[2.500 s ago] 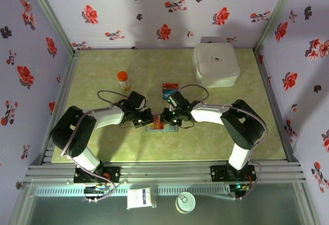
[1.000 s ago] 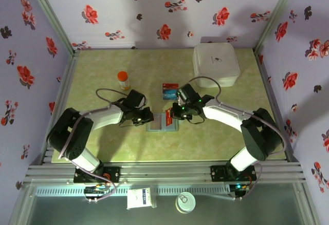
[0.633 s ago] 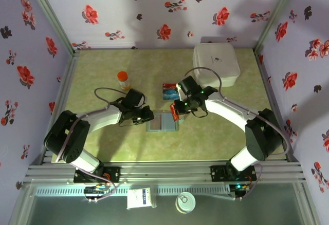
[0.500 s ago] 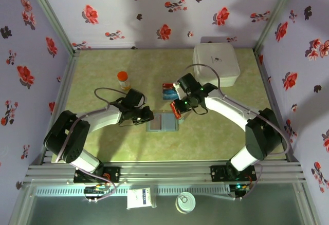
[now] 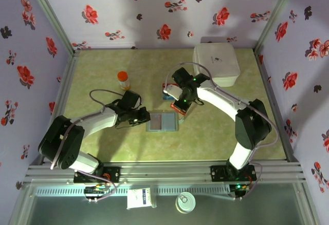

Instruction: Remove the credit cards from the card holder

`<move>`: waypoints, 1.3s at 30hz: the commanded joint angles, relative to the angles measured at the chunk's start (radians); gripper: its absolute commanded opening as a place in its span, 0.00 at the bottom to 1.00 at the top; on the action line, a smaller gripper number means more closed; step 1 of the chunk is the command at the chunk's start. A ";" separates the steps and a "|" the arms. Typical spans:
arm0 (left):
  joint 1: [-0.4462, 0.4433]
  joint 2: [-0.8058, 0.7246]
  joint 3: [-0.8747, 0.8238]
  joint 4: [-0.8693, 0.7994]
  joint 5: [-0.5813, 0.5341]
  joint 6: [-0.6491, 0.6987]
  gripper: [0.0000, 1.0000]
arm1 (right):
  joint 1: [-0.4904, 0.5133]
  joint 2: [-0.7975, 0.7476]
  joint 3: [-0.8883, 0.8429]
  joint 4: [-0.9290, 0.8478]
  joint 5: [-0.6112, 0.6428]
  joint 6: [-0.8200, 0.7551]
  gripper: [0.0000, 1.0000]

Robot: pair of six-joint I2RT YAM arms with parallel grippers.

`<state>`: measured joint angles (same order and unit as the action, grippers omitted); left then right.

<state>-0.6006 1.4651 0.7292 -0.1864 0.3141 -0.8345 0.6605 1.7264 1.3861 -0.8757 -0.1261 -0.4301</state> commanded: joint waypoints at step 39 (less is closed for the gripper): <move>0.037 -0.081 -0.047 -0.089 -0.032 0.015 0.10 | -0.193 0.539 0.848 -0.297 -0.155 -0.471 0.00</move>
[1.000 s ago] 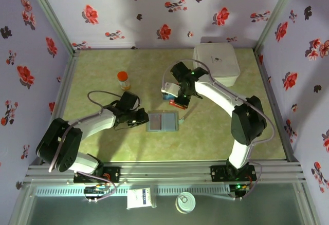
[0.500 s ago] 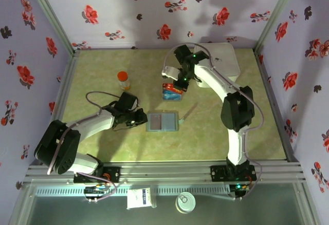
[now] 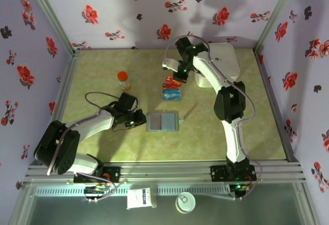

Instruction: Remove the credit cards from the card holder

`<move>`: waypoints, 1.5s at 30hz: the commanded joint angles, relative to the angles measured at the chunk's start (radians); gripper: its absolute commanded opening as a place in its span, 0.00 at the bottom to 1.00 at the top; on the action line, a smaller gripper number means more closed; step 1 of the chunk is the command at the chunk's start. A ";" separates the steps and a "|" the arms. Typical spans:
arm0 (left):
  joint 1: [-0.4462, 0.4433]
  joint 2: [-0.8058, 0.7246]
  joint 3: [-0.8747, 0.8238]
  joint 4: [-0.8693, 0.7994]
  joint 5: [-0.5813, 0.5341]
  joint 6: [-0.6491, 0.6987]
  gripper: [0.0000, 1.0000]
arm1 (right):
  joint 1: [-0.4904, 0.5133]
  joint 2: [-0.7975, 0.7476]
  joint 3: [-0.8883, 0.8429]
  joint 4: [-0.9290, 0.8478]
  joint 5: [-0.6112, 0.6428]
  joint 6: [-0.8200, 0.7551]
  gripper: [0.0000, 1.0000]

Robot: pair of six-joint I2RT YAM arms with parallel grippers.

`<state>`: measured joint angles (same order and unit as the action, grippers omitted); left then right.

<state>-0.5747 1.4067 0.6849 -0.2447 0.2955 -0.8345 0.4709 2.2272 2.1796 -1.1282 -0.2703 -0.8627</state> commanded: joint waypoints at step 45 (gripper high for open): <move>0.018 0.047 0.039 0.016 0.007 0.030 0.09 | 0.029 -0.331 -0.645 0.724 -0.038 0.964 0.17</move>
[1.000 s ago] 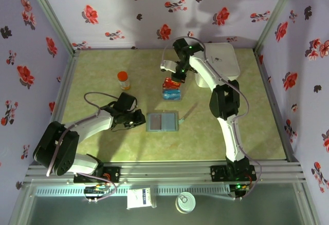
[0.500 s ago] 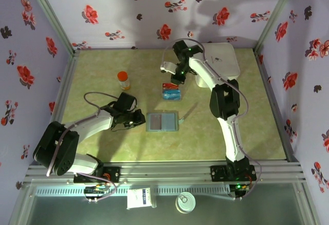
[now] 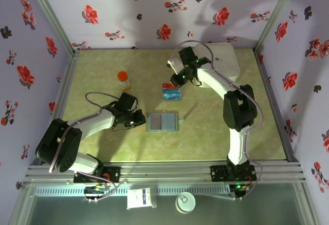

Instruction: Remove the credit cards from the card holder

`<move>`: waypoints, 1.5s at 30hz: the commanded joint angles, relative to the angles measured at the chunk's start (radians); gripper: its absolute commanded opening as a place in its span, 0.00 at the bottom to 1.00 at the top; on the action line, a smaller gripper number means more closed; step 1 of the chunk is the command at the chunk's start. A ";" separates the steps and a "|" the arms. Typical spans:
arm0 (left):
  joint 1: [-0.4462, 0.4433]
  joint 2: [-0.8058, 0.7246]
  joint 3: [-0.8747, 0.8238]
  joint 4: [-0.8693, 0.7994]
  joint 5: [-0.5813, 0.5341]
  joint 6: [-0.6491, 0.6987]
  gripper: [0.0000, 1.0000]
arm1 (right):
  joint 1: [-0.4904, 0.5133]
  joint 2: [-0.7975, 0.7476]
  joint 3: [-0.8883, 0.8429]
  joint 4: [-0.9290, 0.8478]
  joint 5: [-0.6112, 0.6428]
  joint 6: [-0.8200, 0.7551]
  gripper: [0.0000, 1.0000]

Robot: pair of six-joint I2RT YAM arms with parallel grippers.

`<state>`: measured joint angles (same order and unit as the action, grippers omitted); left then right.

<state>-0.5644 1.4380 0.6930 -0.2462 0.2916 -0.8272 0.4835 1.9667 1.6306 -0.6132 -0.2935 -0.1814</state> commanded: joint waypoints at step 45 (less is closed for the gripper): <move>-0.005 0.113 -0.018 0.134 0.063 -0.007 0.03 | 0.356 -0.102 -0.533 0.404 -0.066 1.001 0.15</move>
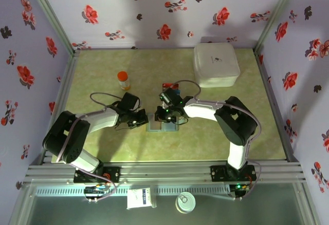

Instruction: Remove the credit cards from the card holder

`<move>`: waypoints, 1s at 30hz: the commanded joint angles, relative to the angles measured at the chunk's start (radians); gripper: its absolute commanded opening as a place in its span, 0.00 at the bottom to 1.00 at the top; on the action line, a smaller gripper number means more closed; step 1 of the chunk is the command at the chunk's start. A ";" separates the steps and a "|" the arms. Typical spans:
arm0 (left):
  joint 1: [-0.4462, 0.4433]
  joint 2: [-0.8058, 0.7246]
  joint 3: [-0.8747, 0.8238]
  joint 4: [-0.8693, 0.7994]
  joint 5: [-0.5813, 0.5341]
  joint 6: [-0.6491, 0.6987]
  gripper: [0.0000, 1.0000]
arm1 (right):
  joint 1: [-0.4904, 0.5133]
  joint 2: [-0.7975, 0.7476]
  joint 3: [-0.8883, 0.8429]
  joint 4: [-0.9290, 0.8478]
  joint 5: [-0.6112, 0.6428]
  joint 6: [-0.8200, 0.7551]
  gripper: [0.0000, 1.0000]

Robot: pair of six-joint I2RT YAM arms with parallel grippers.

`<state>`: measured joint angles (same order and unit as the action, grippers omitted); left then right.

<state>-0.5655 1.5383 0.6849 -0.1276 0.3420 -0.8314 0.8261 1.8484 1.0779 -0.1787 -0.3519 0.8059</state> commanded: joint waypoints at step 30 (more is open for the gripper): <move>0.007 0.008 -0.022 -0.032 -0.010 0.022 0.02 | 0.009 -0.030 -0.012 -0.143 0.069 -0.065 0.16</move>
<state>-0.5648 1.5391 0.6727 -0.1352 0.3408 -0.8307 0.8429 1.8393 1.0939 -0.3260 -0.2642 0.7658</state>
